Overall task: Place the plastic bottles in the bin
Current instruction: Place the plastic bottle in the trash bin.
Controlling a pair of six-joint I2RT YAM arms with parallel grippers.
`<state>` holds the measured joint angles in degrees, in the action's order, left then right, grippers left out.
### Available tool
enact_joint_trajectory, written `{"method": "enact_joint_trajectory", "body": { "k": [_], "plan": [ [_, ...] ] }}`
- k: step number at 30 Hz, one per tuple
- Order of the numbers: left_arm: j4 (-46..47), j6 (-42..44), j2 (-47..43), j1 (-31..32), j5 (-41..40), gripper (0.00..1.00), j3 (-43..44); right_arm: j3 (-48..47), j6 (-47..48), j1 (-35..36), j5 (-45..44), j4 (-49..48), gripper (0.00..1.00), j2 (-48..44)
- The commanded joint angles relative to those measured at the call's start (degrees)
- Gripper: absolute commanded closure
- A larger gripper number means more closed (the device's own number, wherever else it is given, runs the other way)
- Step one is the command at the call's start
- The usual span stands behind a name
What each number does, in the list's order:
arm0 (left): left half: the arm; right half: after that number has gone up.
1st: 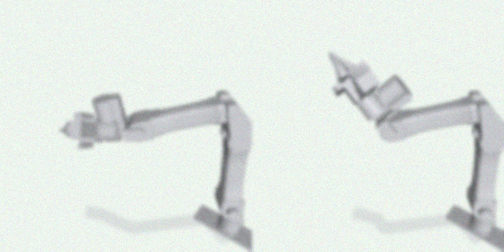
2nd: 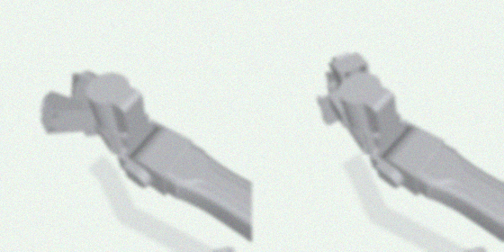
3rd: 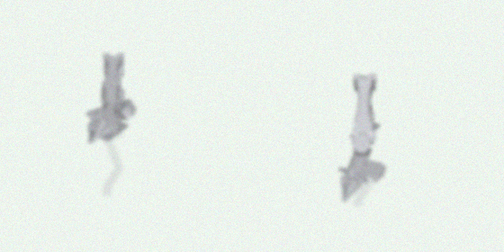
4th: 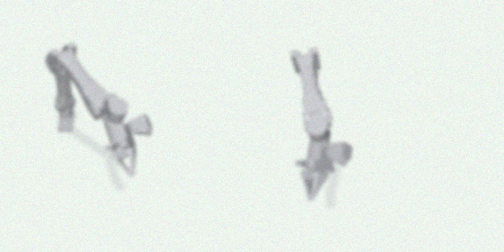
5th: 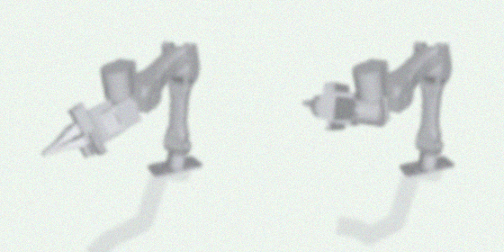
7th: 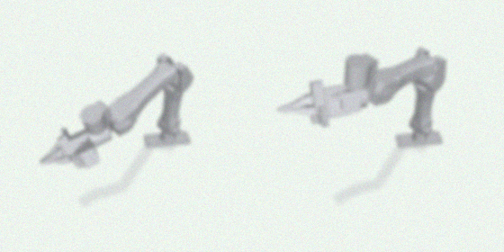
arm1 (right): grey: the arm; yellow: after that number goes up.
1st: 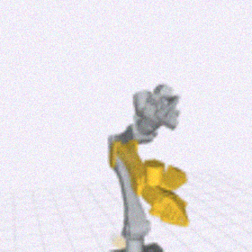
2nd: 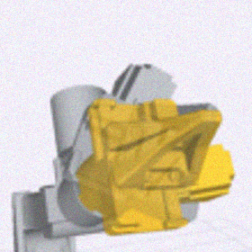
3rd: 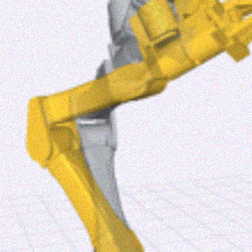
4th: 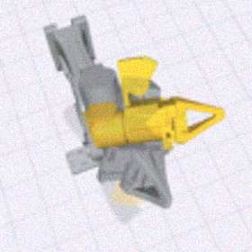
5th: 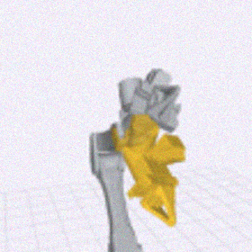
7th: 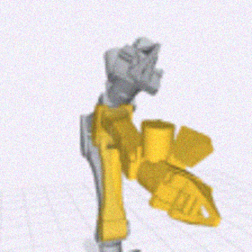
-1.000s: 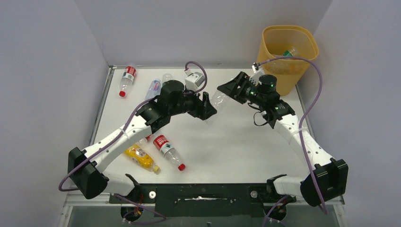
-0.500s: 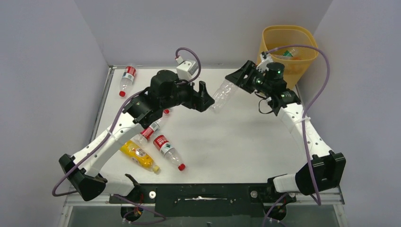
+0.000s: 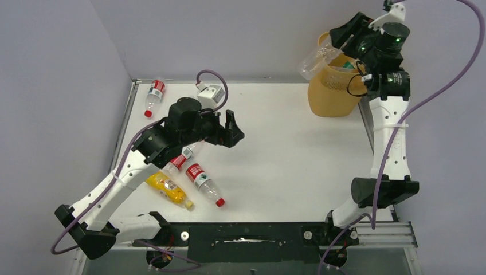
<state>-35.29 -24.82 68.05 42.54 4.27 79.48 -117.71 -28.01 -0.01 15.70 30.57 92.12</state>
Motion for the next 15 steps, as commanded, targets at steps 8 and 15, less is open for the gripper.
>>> {"method": "enact_joint_trajectory", "body": {
  "k": [8,15],
  "plan": [
    [-3.36,-1.93,-4.33,-0.43,-0.55,0.15,-5.39,-1.87,-0.32,-14.52,-7.56,-13.32,0.5,-0.33],
    [-4.76,-3.58,-7.16,-0.4,-0.6,0.15,-7.31,-1.6,-0.94,-16.2,-12.44,-23.63,0.48,5.62]
  ]
}}
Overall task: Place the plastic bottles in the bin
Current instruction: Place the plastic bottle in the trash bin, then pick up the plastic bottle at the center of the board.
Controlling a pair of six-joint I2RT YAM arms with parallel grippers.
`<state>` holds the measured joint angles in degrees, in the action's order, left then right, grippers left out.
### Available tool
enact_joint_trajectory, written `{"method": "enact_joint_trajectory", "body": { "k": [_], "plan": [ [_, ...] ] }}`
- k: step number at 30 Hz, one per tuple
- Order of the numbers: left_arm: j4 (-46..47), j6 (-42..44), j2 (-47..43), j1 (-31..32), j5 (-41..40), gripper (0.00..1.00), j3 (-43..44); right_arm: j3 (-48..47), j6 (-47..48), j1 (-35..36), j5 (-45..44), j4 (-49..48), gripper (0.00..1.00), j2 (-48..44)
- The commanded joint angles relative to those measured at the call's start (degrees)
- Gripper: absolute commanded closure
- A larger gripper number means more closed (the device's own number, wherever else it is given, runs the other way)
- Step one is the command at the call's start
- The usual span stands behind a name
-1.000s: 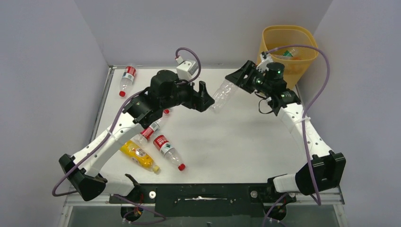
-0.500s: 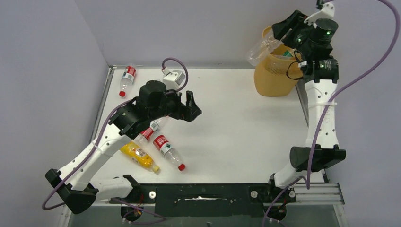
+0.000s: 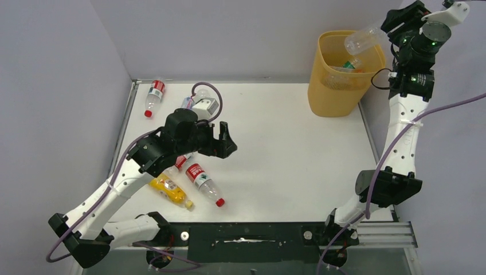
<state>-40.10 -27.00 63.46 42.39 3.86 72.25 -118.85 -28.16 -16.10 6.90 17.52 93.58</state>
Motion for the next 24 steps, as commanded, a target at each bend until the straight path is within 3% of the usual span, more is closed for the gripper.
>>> {"method": "enact_joint_trajectory", "body": {
  "k": [1,4,5,8,11,16,24],
  "plan": [
    [-0.1,-1.57,-2.91,-0.29,-0.22,0.15,-0.17,-1.07,-0.94,-0.16,-4.16,-11.72,0.47,5.64],
    [-0.9,-1.9,-3.55,-0.19,-0.26,0.15,-0.35,-5.92,-1.93,-0.24,-4.91,-12.93,0.45,11.96],
    [-1.21,-1.99,-3.79,-0.2,-0.32,0.15,-0.41,-8.29,-2.05,-0.25,-5.03,-12.57,0.39,14.55],
    [-2.09,-2.24,-4.59,-0.2,-0.54,0.15,-0.65,-18.04,-2.89,-0.15,-3.62,-8.64,0.01,22.49],
    [-2.82,-2.26,-5.03,-0.29,-0.94,0.15,-0.92,-24.87,-2.87,-0.22,-1.73,-5.32,0.02,27.46],
    [-3.35,-2.35,-4.83,-0.29,-1.18,0.15,-1.95,-14.39,-3.43,0.29,-1.21,-9.77,0.02,21.46],
    [-5.97,-5.38,-4.14,-0.38,-3.5,0.15,-2.93,-9.64,2.19,4.43,-2.49,-4.92,0.02,12.93]
  ]
}}
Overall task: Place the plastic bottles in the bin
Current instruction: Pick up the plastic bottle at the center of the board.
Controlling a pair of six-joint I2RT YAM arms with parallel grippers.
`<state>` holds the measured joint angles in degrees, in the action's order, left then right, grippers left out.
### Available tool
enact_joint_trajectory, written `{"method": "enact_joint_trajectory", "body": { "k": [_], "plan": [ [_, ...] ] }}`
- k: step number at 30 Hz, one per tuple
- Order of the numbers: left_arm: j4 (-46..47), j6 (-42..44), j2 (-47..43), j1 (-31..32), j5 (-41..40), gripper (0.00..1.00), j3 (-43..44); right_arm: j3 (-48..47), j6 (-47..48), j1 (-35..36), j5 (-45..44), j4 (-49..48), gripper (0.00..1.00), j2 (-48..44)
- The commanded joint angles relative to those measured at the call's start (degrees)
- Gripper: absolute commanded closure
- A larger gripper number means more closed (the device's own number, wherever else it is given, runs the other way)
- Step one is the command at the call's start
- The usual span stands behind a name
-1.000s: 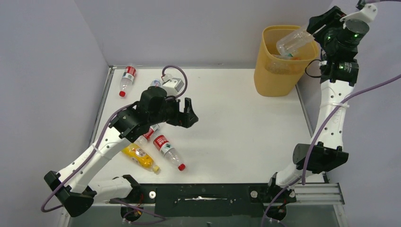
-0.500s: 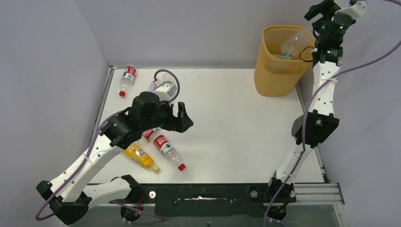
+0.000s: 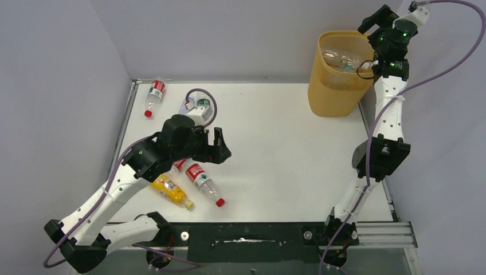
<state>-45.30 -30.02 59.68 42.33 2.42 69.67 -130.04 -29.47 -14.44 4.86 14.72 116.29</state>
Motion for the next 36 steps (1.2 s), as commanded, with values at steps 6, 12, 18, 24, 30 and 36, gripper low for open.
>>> {"method": "enact_joint_trajectory", "body": {
  "k": [6,12,18,24,30,36],
  "plan": [
    [-3.36,-7.55,-0.43,-0.31,-4.91,0.14,-3.3,11.45,6.93,8.68,-2.3,-1.6,0.02,-20.33],
    [-4.0,-14.88,0.21,-0.31,-6.79,0.14,-8.8,24.06,8.44,16.11,-2.68,-0.77,0.02,-29.81],
    [-4.45,-23.56,1.79,-0.25,-10.33,0.13,-12.58,35.19,8.28,21.12,-2.28,0.9,0.02,-37.88],
    [-9.23,-32.42,4.16,0.2,-17.29,0.13,-13.43,44.35,7.63,24.21,-0.53,2.07,0.02,-42.67],
    [-12.54,-41.59,5.97,0.22,-23.24,0.12,-15.87,50.32,6.63,26.44,0.85,2.73,0.02,-46.09],
    [-12.35,-47.45,10.25,0.28,-25.36,0.09,-17.97,53.07,6.51,28.26,1.22,3.98,0.02,-48.32]
  ]
}}
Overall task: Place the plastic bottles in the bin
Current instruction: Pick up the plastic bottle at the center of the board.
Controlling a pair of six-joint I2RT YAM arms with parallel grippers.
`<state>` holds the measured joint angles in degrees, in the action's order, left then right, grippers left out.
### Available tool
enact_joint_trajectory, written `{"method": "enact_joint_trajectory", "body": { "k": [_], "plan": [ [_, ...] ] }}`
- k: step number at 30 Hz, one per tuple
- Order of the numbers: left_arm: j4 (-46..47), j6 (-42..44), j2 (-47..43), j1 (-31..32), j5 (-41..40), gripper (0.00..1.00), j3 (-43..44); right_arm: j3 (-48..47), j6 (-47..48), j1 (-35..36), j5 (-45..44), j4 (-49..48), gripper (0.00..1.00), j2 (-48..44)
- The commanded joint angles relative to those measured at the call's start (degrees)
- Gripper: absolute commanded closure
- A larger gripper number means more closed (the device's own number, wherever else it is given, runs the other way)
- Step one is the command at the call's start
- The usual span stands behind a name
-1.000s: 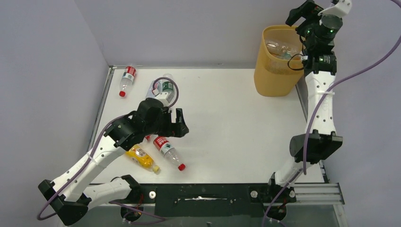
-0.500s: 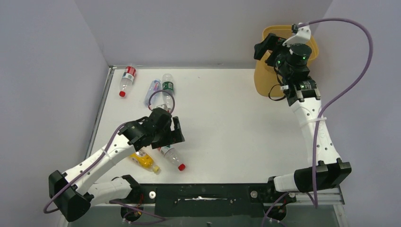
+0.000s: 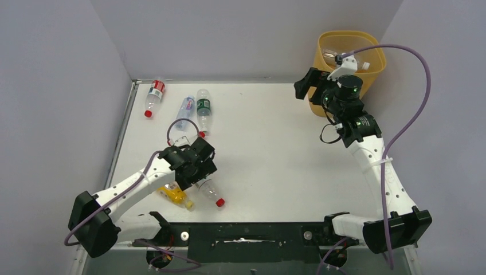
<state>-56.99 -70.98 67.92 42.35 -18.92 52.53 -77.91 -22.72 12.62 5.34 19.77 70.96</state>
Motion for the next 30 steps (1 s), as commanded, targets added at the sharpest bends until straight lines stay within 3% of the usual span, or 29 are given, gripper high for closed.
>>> {"method": "enact_joint_trajectory", "body": {
  "k": [1,10,20,25,30],
  "plan": [
    [-0.2,-7.09,2.71,0.2,-3.77,0.08,-1.33,1.38,-0.31,1.41,0.74,-0.9,0.02,-3.33],
    [4.51,-9.57,9.49,0.24,-5.05,0.05,-3.64,5.11,-1.14,3.1,0.98,-0.13,0.02,-5.9],
    [9.44,-6.72,14.27,0.37,-5.75,0.07,-3.29,6.23,-1.19,3.84,0.45,1.44,0.02,-6.97],
    [10.77,-5.14,14.73,0.37,-5.57,0.16,-3.07,6.55,-1.1,3.9,0.22,1.89,0.02,-7.0],
    [13.33,-1.23,13.14,0.45,-3.97,0.39,-1.93,6.95,-1.1,3.89,0.2,2.2,0.02,-6.76]
  ]
}}
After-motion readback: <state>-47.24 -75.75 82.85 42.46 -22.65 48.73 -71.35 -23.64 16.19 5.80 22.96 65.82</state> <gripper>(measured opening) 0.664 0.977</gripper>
